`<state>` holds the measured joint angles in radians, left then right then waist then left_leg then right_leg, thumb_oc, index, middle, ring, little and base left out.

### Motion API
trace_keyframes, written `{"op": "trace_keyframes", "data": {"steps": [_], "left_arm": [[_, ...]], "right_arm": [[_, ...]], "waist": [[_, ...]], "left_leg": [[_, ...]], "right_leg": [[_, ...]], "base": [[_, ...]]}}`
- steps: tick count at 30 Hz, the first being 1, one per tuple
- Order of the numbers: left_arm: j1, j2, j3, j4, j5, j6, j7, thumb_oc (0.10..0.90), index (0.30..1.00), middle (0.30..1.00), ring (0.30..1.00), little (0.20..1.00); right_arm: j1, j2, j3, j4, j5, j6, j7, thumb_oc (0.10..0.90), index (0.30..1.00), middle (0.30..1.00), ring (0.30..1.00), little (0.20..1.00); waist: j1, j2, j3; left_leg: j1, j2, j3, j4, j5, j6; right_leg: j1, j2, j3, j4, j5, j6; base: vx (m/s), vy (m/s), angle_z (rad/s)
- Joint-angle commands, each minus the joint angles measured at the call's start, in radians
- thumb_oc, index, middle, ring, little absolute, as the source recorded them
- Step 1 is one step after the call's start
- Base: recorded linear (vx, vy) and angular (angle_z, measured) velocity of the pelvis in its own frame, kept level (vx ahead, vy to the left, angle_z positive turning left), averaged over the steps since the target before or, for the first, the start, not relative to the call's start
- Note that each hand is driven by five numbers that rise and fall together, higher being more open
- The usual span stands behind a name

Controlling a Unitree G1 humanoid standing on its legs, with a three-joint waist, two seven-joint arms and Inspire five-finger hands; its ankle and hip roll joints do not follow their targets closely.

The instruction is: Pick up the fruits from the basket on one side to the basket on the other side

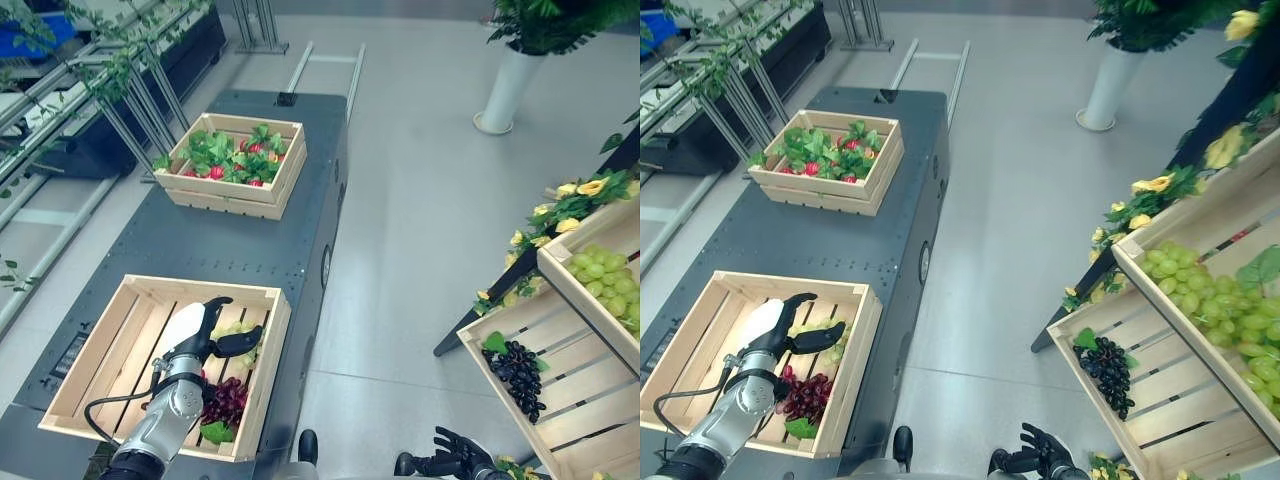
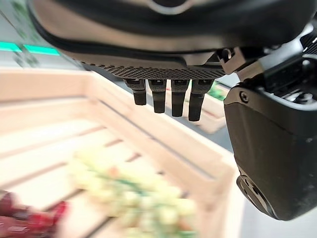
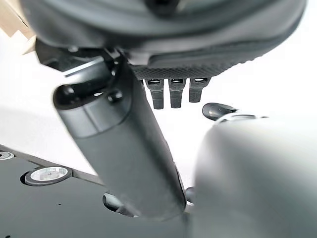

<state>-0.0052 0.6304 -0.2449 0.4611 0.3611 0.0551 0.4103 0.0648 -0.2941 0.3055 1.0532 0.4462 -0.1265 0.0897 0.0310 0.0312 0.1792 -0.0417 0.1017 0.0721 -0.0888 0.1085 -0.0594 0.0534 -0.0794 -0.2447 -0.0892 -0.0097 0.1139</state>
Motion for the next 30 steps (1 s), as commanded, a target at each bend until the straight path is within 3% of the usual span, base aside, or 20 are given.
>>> {"op": "trace_keyframes", "data": {"steps": [1, 7, 16, 30], "left_arm": [[-0.127, 0.101, 0.083, 0.002, 0.084, 0.020, 0.147, 0.800, 0.900, 0.900, 0.900, 0.900], [-0.160, 0.136, 0.058, 0.077, 0.135, 0.072, 0.214, 0.800, 0.900, 0.900, 0.900, 0.900], [-0.216, 0.155, 0.026, 0.196, 0.162, 0.215, 0.221, 0.800, 0.900, 0.900, 0.900, 0.900], [-0.268, 0.262, 0.009, 0.213, 0.281, 0.242, 0.072, 0.800, 0.900, 0.900, 0.900, 0.900]], "right_arm": [[-0.042, -0.029, -0.015, -0.055, 0.078, -0.082, 0.026, 0.800, 0.900, 0.900, 0.900, 0.900], [-0.070, -0.053, -0.008, -0.085, 0.110, -0.108, 0.037, 0.800, 0.900, 0.900, 0.900, 0.900], [-0.106, -0.072, -0.002, -0.074, 0.154, -0.126, 0.037, 0.800, 0.900, 0.900, 0.900, 0.900], [-0.130, -0.113, -0.006, -0.153, 0.178, -0.122, 0.050, 0.800, 0.900, 0.900, 0.900, 0.900]], "waist": [[0.000, -0.006, 0.046], [-0.005, 0.003, 0.118], [-0.004, -0.005, 0.199], [-0.007, -0.006, 0.292]], "left_leg": [[-0.018, -0.046, -0.020, 0.060, -0.069, 0.027], [-0.086, -0.052, -0.021, 0.116, -0.064, 0.017], [-0.201, -0.052, -0.029, 0.256, -0.073, 0.012], [-0.299, -0.047, -0.024, 0.325, -0.068, 0.010]], "right_leg": [[-0.102, -0.010, 0.013, 0.147, -0.027, -0.050], [-0.152, -0.007, 0.005, 0.183, -0.035, -0.061], [-0.217, -0.007, -0.003, 0.269, -0.058, -0.080], [-0.289, -0.002, -0.004, 0.326, -0.069, -0.085]], "base": [[-0.10, 0.007, 0.15], [-0.09, 0.009, 0.06], [-0.05, 0.007, 0.08], [-0.02, 0.004, 0.01]]}}
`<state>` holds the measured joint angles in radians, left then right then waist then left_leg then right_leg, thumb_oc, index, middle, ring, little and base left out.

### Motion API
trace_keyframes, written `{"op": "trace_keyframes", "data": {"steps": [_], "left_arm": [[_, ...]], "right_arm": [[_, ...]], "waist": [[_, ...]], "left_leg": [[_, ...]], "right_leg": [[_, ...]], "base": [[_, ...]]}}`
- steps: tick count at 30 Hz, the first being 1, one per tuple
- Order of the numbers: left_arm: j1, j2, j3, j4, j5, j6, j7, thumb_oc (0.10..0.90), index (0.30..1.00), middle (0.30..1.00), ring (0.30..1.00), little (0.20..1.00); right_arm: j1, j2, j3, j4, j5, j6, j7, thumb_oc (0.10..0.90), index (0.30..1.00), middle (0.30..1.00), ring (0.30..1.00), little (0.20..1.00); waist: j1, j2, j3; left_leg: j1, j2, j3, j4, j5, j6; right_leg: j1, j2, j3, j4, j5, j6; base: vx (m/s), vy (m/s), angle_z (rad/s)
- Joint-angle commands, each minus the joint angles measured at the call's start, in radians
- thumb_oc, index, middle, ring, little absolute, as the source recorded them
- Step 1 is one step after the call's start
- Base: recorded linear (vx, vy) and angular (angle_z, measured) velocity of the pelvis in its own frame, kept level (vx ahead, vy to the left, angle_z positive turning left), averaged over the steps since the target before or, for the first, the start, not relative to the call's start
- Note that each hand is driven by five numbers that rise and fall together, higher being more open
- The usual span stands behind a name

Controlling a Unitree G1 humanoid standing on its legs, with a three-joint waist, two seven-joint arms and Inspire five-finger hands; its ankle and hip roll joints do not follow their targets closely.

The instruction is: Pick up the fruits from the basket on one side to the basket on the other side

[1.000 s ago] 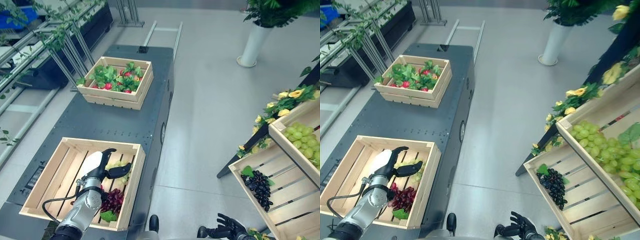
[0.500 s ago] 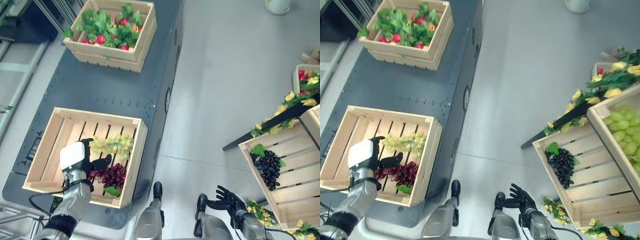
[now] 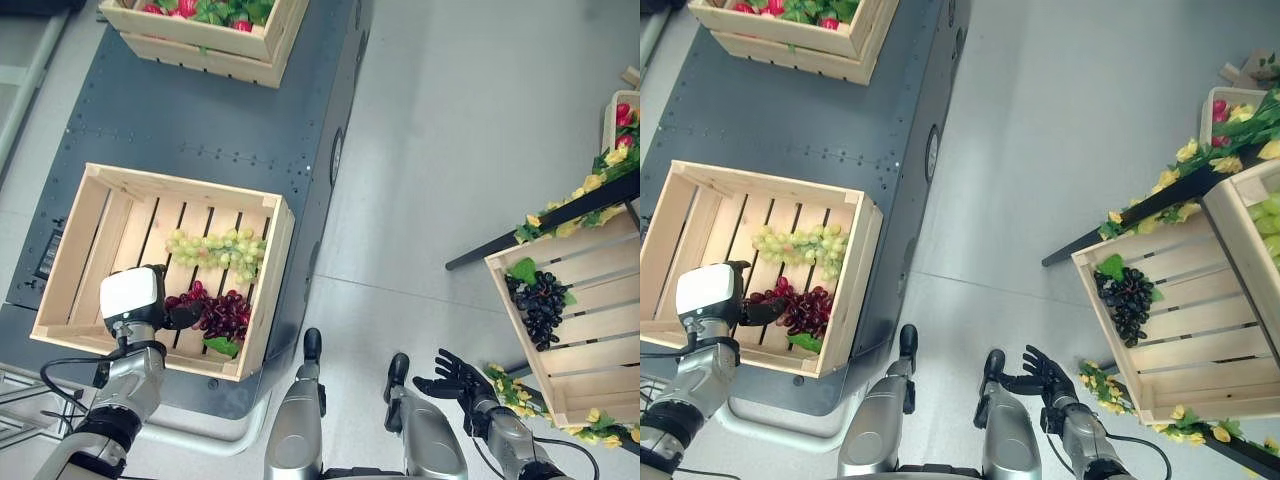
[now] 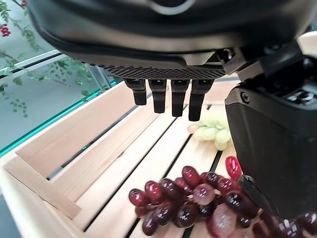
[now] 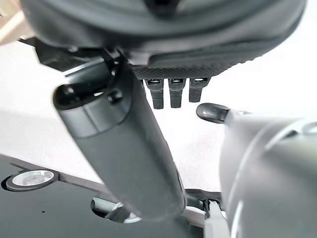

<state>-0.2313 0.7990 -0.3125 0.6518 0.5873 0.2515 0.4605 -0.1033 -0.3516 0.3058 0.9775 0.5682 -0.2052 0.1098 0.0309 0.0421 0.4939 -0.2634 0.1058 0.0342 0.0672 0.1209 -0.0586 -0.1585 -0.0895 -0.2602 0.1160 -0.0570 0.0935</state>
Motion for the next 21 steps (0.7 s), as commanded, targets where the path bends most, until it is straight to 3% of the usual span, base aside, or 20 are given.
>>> {"op": "trace_keyframes", "data": {"steps": [1, 8, 21], "left_arm": [[-0.049, 0.101, 0.074, 0.030, 0.067, 0.050, 0.010, 0.800, 0.900, 0.900, 0.900, 0.900], [-0.064, 0.123, 0.044, 0.051, 0.211, 0.049, -0.060, 0.800, 0.900, 0.900, 0.900, 0.900], [-0.175, 0.131, -0.046, 0.164, 0.233, 0.102, -0.036, 0.800, 0.900, 0.900, 0.900, 0.900]], "right_arm": [[0.030, -0.060, -0.007, -0.085, 0.073, -0.037, 0.025, 0.800, 0.900, 0.900, 0.900, 0.900], [0.015, -0.072, -0.017, -0.089, 0.063, -0.030, 0.033, 0.800, 0.900, 0.900, 0.900, 0.900], [-0.011, -0.072, 0.001, -0.084, 0.079, -0.029, 0.050, 0.800, 0.900, 0.900, 0.900, 0.900]], "waist": [[-0.006, -0.017, -0.015], [-0.006, -0.019, 0.006], [-0.009, -0.048, 0.024]], "left_leg": [[-0.093, -0.050, 0.012, 0.184, -0.081, 0.008], [-0.149, -0.039, 0.009, 0.257, -0.073, 0.001], [-0.184, -0.035, 0.023, 0.286, -0.076, 0.004]], "right_leg": [[-0.087, 0.010, 0.009, 0.133, -0.025, -0.067], [-0.106, 0.014, 0.010, 0.168, -0.040, -0.078], [-0.113, 0.026, 0.014, 0.176, -0.043, -0.085]], "base": [[-0.08, -0.001, 0.00], [-0.03, 0.008, 0.03], [0.00, 0.002, 0.02]]}}
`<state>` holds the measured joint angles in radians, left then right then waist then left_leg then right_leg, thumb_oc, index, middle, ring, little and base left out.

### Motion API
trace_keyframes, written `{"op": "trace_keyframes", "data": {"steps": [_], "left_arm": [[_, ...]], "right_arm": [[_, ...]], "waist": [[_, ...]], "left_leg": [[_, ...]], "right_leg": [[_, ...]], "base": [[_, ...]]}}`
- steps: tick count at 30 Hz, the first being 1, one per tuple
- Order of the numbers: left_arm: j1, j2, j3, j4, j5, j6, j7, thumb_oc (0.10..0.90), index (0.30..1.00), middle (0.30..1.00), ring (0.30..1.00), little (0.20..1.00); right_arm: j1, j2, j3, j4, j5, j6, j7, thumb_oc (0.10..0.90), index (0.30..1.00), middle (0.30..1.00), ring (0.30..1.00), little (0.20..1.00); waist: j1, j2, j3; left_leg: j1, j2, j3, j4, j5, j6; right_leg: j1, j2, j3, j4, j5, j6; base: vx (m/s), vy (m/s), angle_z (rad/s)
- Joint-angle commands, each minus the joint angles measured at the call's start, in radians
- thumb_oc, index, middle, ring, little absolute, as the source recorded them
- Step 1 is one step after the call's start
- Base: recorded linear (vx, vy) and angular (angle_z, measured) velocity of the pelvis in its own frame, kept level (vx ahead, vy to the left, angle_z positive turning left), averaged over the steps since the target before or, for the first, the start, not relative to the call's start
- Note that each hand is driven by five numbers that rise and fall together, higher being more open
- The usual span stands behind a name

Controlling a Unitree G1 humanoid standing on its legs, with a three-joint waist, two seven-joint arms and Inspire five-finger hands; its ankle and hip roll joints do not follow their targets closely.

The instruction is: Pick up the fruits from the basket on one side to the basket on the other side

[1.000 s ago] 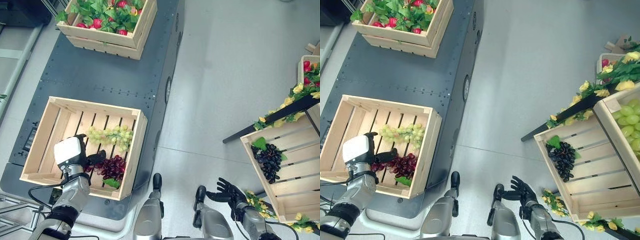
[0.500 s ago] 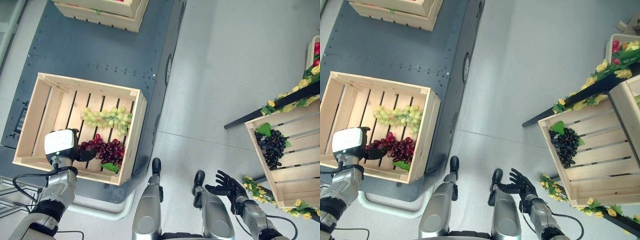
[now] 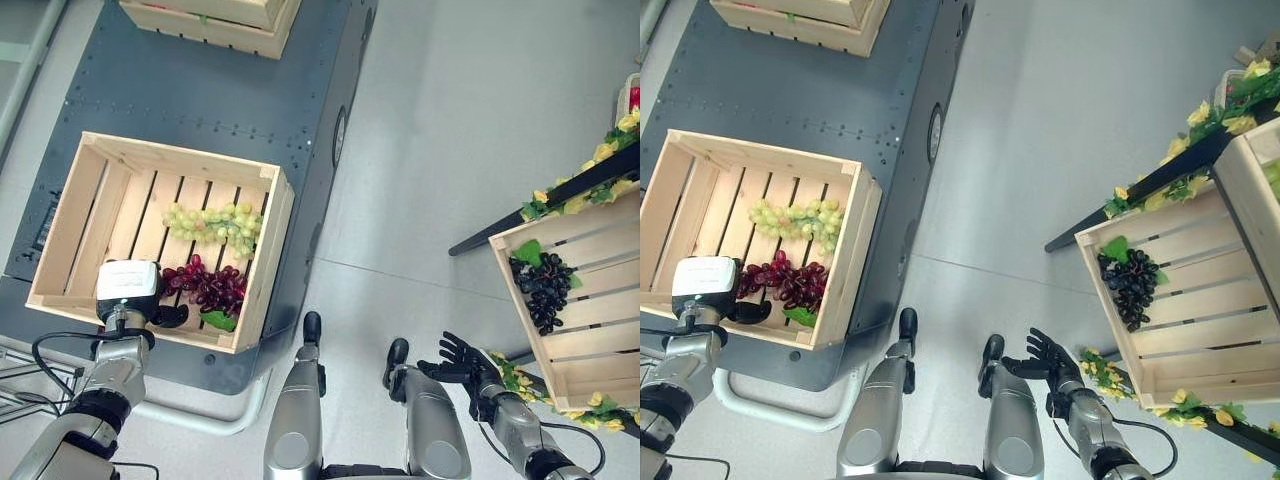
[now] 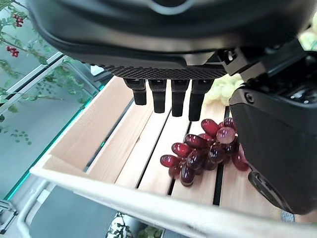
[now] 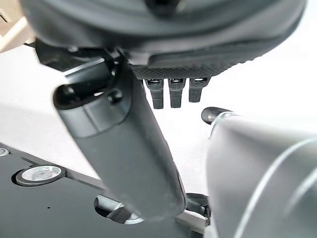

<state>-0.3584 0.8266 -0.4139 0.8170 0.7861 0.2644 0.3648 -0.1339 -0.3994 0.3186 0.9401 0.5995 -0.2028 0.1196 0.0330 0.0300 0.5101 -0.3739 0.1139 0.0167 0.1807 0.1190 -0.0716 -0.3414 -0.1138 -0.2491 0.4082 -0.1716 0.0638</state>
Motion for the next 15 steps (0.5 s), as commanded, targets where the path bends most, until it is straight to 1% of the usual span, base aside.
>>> {"op": "trace_keyframes", "data": {"steps": [1, 4, 9, 10, 12, 15], "left_arm": [[-0.057, 0.102, 0.054, 0.011, 0.039, 0.085, 0.062, 0.800, 0.900, 0.900, 0.900, 0.900], [-0.083, 0.099, 0.038, 0.036, 0.047, 0.091, 0.076, 0.800, 0.900, 0.900, 0.900, 0.900], [-0.111, 0.083, 0.029, 0.075, 0.023, 0.131, 0.121, 0.800, 0.900, 0.900, 0.900, 0.900], [-0.118, 0.072, 0.029, 0.091, 0.003, 0.138, 0.159, 0.800, 0.900, 0.900, 0.900, 0.900], [-0.128, 0.058, 0.030, 0.107, -0.007, 0.150, 0.199, 0.800, 0.900, 0.900, 0.900, 0.900], [-0.147, 0.050, 0.033, 0.124, -0.019, 0.154, 0.235, 0.800, 0.900, 0.900, 0.900, 0.900]], "right_arm": [[0.017, -0.024, -0.010, -0.045, 0.044, -0.031, 0.042, 0.800, 0.900, 0.900, 0.900, 0.900], [0.010, -0.024, -0.002, -0.049, 0.046, -0.023, 0.039, 0.800, 0.900, 0.900, 0.900, 0.900], [0.005, -0.023, 0.005, -0.051, 0.053, -0.022, 0.035, 0.800, 0.900, 0.900, 0.900, 0.900], [0.004, -0.022, 0.008, -0.052, 0.054, -0.024, 0.035, 0.800, 0.900, 0.900, 0.900, 0.900], [0.001, -0.019, 0.011, -0.050, 0.060, -0.025, 0.033, 0.800, 0.900, 0.900, 0.900, 0.900], [-0.003, -0.014, 0.017, -0.051, 0.062, -0.023, 0.031, 0.800, 0.900, 0.900, 0.900, 0.900]], "waist": [[-0.012, -0.038, 0.009], [-0.013, -0.046, 0.010], [-0.016, -0.058, 0.010], [-0.017, -0.064, 0.010], [-0.017, -0.071, 0.010], [-0.017, -0.081, 0.010]], "left_leg": [[-0.074, -0.043, 0.042, 0.172, -0.076, 0.017], [-0.077, -0.044, 0.047, 0.170, -0.081, 0.018], [-0.091, -0.042, 0.050, 0.176, -0.082, 0.016], [-0.094, -0.041, 0.053, 0.177, -0.084, 0.017], [-0.096, -0.041, 0.056, 0.177, -0.090, 0.019], [-0.099, -0.040, 0.062, 0.177, -0.096, 0.021]], "right_leg": [[0.068, 0.051, 0.003, -0.117, 0.073, -0.055], [0.065, 0.051, 0.003, -0.124, 0.079, -0.053], [0.054, 0.052, 0.007, -0.129, 0.086, -0.051], [0.051, 0.052, 0.009, -0.128, 0.086, -0.051], [0.050, 0.052, 0.011, -0.129, 0.087, -0.051], [0.045, 0.054, 0.012, -0.129, 0.089, -0.051]], "base": [[0.00, 0.000, 0.00], [0.00, 0.000, 0.00], [0.00, 0.000, 0.00], [0.00, 0.000, 0.00], [0.00, 0.000, 0.00], [0.00, 0.000, 0.00]]}}
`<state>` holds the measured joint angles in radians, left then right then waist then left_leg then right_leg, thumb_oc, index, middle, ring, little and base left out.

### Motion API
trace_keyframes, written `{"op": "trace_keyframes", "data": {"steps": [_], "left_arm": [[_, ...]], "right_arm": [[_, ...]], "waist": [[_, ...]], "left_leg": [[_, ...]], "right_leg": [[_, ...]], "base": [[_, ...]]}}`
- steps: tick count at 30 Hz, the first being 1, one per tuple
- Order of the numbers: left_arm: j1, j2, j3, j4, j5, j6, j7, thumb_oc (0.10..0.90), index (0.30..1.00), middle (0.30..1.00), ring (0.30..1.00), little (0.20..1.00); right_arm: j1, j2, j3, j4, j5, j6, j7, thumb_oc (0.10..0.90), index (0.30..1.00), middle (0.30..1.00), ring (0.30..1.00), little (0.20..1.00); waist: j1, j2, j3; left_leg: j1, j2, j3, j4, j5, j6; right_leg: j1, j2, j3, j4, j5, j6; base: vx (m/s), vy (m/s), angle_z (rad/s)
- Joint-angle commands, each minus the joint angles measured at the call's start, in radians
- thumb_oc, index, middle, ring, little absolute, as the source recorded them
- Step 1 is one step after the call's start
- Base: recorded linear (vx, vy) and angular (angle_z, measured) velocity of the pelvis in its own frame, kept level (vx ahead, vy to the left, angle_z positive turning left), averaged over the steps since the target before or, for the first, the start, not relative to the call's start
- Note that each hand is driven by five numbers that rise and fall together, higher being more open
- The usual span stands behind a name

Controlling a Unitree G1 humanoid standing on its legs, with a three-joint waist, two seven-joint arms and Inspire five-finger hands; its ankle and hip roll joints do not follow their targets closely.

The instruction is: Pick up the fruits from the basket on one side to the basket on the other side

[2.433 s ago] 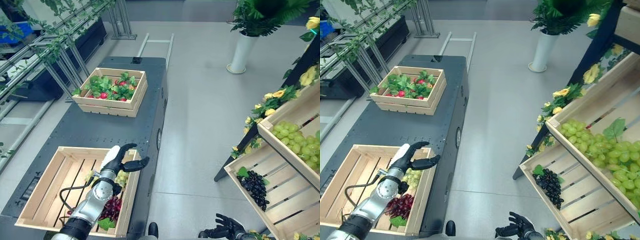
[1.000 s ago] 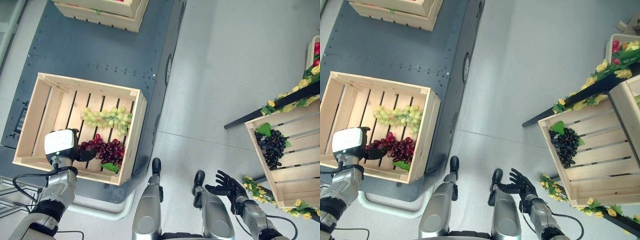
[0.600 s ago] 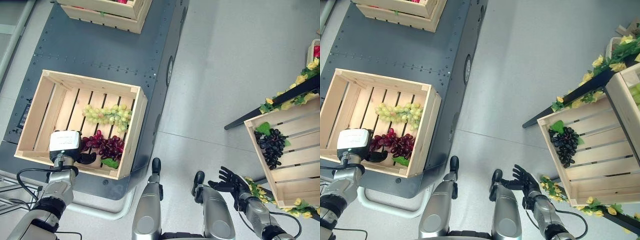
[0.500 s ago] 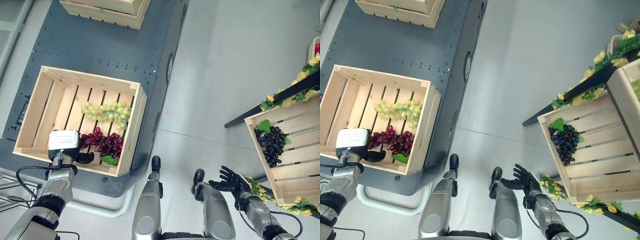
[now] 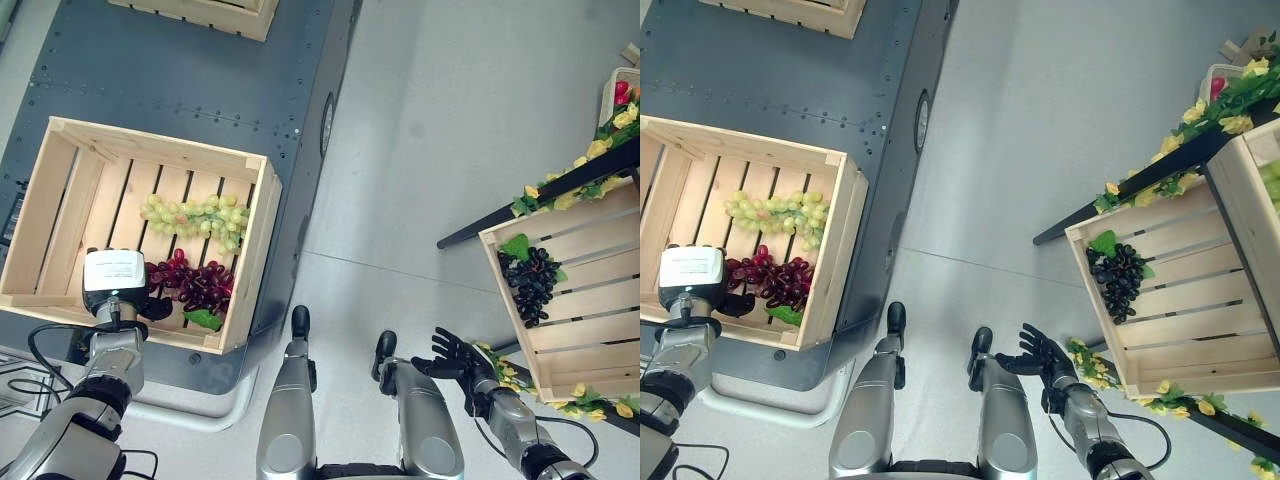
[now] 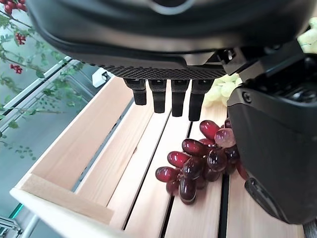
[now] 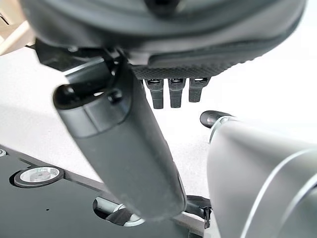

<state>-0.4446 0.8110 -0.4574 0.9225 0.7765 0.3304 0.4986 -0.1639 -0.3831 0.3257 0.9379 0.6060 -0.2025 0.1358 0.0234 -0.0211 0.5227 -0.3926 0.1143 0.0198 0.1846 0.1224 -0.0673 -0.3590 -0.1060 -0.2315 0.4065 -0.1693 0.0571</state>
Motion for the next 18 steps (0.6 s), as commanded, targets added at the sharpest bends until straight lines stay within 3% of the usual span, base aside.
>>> {"op": "trace_keyframes", "data": {"steps": [1, 12, 18], "left_arm": [[-0.068, 0.065, 0.075, 0.024, -0.005, 0.081, 0.100, 0.800, 0.900, 0.900, 0.900, 0.900], [-0.139, 0.042, 0.013, 0.066, 0.027, 0.086, 0.020, 0.800, 0.900, 0.900, 0.900, 0.900], [-0.170, 0.039, -0.032, 0.077, 0.085, 0.105, -0.085, 0.800, 0.900, 0.900, 0.900, 0.900]], "right_arm": [[0.025, -0.029, 0.011, -0.046, 0.054, -0.023, 0.015, 0.800, 0.900, 0.900, 0.900, 0.900], [0.013, -0.031, 0.028, -0.055, 0.073, -0.021, 0.007, 0.800, 0.900, 0.900, 0.900, 0.900], [0.002, -0.042, 0.029, -0.076, 0.082, -0.011, -0.007, 0.800, 0.900, 0.900, 0.900, 0.900]], "waist": [[-0.008, -0.032, -0.003], [-0.024, -0.047, -0.003], [-0.033, -0.046, -0.003]], "left_leg": [[-0.082, -0.040, 0.060, 0.173, -0.100, 0.017], [-0.099, -0.045, 0.066, 0.174, -0.102, 0.023], [-0.110, -0.049, 0.076, 0.169, -0.101, 0.026]], "right_leg": [[0.061, 0.046, -0.005, -0.128, 0.088, -0.044], [0.024, 0.042, 0.009, -0.130, 0.108, -0.034], [-0.003, 0.035, 0.014, -0.132, 0.119, -0.028]], "base": [[0.00, 0.000, 0.00], [0.00, 0.011, 0.00], [0.00, 0.037, 0.01]]}}
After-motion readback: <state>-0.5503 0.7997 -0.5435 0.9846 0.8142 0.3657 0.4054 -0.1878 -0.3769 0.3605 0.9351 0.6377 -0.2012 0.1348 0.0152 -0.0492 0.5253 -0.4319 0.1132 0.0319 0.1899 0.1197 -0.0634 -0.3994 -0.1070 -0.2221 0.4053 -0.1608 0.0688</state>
